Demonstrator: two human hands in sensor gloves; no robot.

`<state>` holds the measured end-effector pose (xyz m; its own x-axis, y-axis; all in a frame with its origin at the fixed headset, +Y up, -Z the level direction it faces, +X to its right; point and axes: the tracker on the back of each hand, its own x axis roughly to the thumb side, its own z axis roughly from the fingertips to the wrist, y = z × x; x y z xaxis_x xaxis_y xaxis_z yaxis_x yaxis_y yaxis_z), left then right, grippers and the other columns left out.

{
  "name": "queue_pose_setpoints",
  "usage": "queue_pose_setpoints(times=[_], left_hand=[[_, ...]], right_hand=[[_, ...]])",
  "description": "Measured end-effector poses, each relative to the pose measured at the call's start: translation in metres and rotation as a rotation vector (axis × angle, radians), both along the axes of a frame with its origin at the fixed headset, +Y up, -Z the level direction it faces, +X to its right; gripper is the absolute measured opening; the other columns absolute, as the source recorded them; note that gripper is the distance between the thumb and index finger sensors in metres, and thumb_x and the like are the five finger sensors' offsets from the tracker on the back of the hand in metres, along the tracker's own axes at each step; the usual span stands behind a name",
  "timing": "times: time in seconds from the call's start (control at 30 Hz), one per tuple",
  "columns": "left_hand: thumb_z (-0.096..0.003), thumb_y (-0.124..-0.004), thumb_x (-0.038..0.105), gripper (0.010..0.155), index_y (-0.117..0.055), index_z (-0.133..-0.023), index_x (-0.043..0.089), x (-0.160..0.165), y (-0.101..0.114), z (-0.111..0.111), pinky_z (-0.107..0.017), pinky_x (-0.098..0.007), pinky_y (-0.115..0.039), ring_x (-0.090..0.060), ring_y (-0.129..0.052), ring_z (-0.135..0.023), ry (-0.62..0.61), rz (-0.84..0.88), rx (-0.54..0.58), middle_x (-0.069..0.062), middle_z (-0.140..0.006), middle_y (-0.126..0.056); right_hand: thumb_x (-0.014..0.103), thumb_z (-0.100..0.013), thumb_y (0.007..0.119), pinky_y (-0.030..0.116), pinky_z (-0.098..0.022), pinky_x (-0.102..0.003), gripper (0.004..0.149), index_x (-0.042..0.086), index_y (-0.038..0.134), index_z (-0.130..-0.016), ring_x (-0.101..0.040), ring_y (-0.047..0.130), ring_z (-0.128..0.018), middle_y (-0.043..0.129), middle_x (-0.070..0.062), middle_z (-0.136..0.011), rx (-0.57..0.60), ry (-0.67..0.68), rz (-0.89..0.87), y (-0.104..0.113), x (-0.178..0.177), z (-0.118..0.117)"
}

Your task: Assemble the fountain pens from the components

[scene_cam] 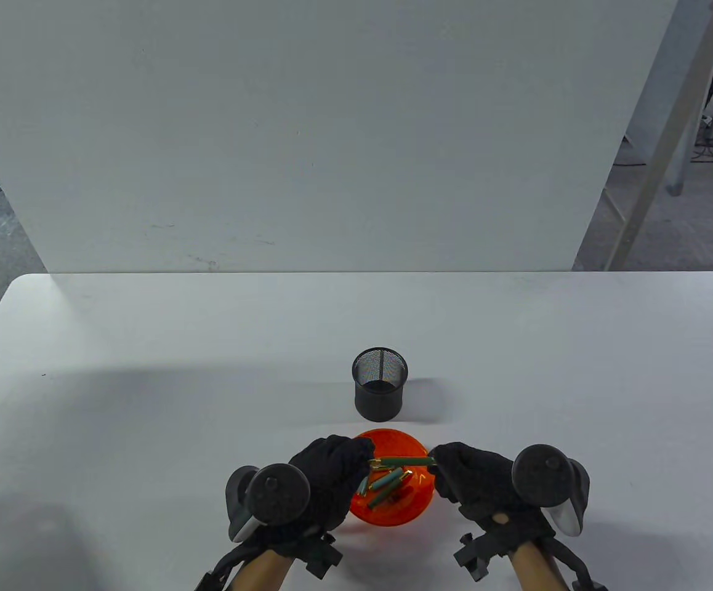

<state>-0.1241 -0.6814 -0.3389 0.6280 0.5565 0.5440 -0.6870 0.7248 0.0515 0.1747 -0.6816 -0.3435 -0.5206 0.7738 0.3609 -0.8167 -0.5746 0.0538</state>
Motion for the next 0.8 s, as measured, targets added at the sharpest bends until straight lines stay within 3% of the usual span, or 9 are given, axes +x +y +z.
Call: queue_pose_setpoints(times=[0.07,0.23,0.47,0.8], left_hand=[[-0.0557,-0.069,0.043,0.048,-0.075,-0.100,0.026,-0.0018,-0.0009,-0.0009,-0.063,-0.054,-0.072,-0.025,-0.088,-0.073,0.006,0.007,-0.007,-0.001,-0.085,-0.084],[-0.0558,-0.069,0.043,0.048,-0.075,-0.100,0.026,-0.0039,-0.0018,-0.0028,-0.063,-0.054,-0.072,-0.025,-0.088,-0.073,0.019,0.013,-0.018,-0.001,-0.085,-0.084],[-0.0557,-0.070,0.043,0.048,-0.075,-0.100,0.025,-0.0024,-0.0011,-0.0013,-0.063,-0.054,-0.072,-0.026,-0.088,-0.073,0.011,0.005,-0.008,-0.001,-0.085,-0.084],[-0.0557,-0.070,0.043,0.048,-0.075,-0.100,0.025,0.0010,-0.0007,0.0004,-0.063,-0.054,-0.072,-0.025,-0.088,-0.073,-0.004,-0.005,-0.006,-0.001,-0.085,-0.084]], right_hand=[[0.061,-0.055,0.058,0.081,-0.050,-0.052,0.072,0.009,0.062,-0.104,-0.026,0.095,-0.056,0.091,-0.005,-0.076,0.015,0.004,-0.009,0.0009,0.0001,-0.0001],[0.051,-0.057,0.069,0.080,-0.053,-0.052,0.063,0.016,0.056,-0.108,-0.026,0.093,-0.062,0.085,-0.005,-0.087,0.046,0.048,-0.025,0.0047,-0.0014,0.0016],[0.042,-0.057,0.075,0.082,-0.051,-0.049,0.047,0.019,0.071,-0.098,-0.021,0.096,-0.057,0.092,0.000,-0.079,0.070,0.042,0.012,0.0064,-0.0045,0.0020],[0.049,-0.058,0.063,0.082,-0.051,-0.051,0.049,0.014,0.081,-0.087,-0.022,0.098,-0.051,0.097,0.000,-0.062,0.044,0.006,0.018,0.0028,-0.0045,0.0019]])
